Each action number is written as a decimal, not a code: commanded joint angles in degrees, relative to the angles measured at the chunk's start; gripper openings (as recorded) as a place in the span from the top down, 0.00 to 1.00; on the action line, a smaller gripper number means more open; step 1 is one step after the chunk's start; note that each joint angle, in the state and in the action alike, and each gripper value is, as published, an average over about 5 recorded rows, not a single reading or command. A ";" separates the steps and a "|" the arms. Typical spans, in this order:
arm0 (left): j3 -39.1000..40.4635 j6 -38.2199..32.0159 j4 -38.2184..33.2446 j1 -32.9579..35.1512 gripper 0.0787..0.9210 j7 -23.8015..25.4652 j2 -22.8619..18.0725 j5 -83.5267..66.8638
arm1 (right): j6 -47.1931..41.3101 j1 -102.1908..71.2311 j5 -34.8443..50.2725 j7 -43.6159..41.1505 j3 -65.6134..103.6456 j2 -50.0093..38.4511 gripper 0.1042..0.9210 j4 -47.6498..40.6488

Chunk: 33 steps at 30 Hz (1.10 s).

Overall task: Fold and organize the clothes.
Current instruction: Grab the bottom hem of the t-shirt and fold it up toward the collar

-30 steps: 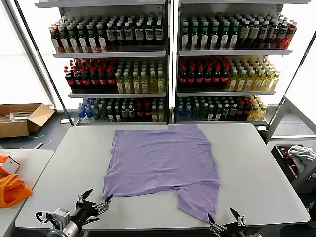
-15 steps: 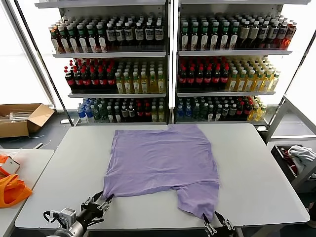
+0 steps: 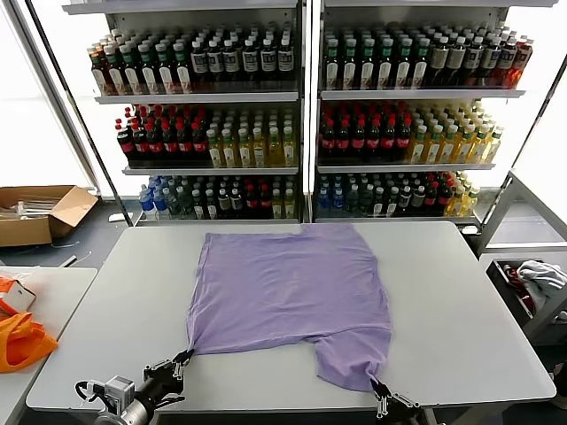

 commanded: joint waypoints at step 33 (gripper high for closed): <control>-2.76 -2.08 -5.88 5.01 0.99 2.88 1.37 7.76 | 0.83 -4.27 -5.31 2.31 0.50 -1.42 0.64 -1.38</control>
